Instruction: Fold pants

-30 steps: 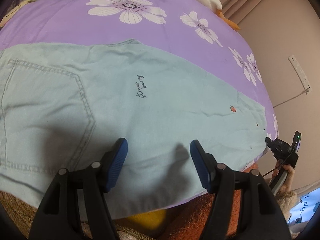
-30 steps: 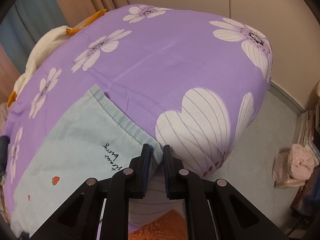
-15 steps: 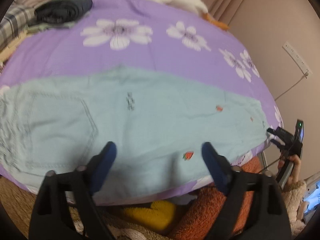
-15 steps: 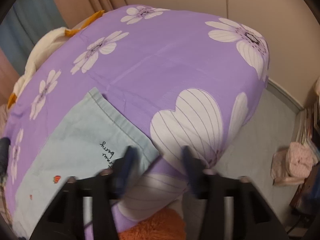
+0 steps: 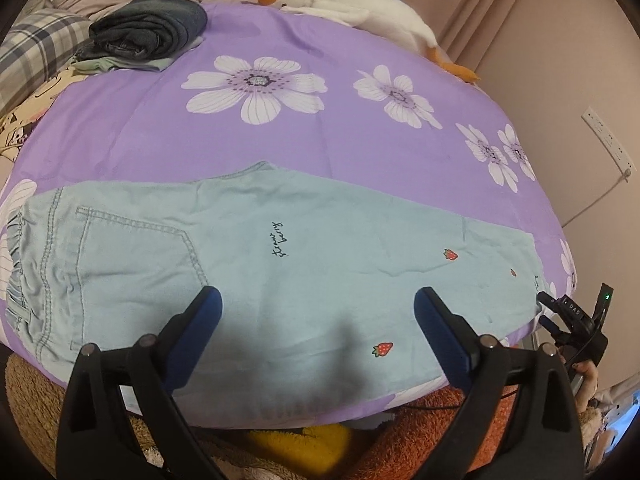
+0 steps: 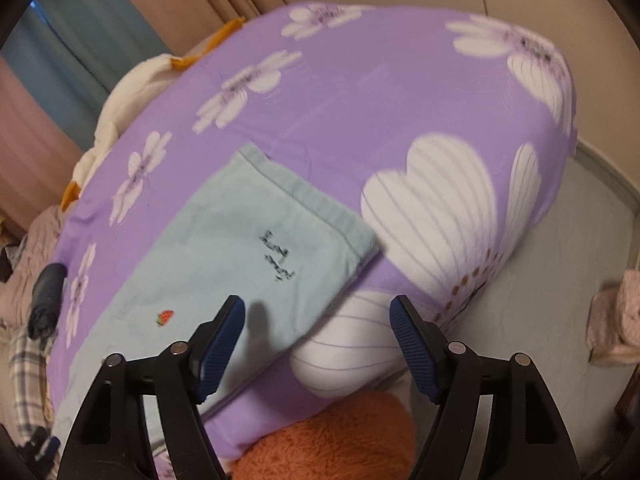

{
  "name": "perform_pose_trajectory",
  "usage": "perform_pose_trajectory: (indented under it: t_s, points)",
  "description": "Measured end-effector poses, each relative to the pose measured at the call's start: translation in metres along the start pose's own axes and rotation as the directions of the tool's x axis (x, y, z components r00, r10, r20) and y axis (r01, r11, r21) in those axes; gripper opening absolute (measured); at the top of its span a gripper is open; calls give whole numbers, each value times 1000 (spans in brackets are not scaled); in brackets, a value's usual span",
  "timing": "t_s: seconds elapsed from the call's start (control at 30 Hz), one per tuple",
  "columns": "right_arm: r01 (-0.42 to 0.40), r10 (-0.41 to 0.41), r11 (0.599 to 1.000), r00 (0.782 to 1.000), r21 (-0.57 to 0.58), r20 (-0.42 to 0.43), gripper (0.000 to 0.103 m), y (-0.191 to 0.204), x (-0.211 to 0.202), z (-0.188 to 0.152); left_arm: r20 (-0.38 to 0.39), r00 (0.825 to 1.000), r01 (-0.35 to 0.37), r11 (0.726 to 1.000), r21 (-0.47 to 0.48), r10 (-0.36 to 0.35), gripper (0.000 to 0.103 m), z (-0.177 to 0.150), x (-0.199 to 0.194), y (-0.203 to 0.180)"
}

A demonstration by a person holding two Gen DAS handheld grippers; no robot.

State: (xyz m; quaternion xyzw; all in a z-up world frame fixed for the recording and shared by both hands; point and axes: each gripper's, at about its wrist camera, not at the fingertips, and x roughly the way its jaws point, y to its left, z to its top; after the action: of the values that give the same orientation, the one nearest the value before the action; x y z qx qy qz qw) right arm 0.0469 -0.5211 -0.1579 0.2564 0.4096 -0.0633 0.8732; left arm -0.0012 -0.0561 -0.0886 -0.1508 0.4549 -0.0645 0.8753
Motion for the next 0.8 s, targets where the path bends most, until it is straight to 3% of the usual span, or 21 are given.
perform_pose_trajectory:
  t_s: [0.37, 0.53, 0.63, 0.7, 0.8]
  points:
    - [-78, 76, 997, 995, 27, 71, 73, 4, 9, 20, -33, 999, -2, 1000, -1, 2, 97, 5, 15, -1]
    - [-73, 70, 997, 994, 27, 82, 57, 11, 20, 31, -52, 999, -6, 1000, -5, 5, 97, 6, 23, -2]
    - [-56, 55, 998, 995, 7, 86, 37, 16, 22, 31, -66, 998, -3, 1000, -17, 1, 97, 6, 27, 0]
    - [-98, 96, 995, 992, 21, 78, 19, 16, 24, 32, -78, 997, -7, 999, -32, 5, 97, 6, 30, 2]
    - [-128, 122, 989, 990, 79, 76, 18, 13, 21, 32, -88, 996, -6, 999, -49, 2, 97, 6, 30, 6]
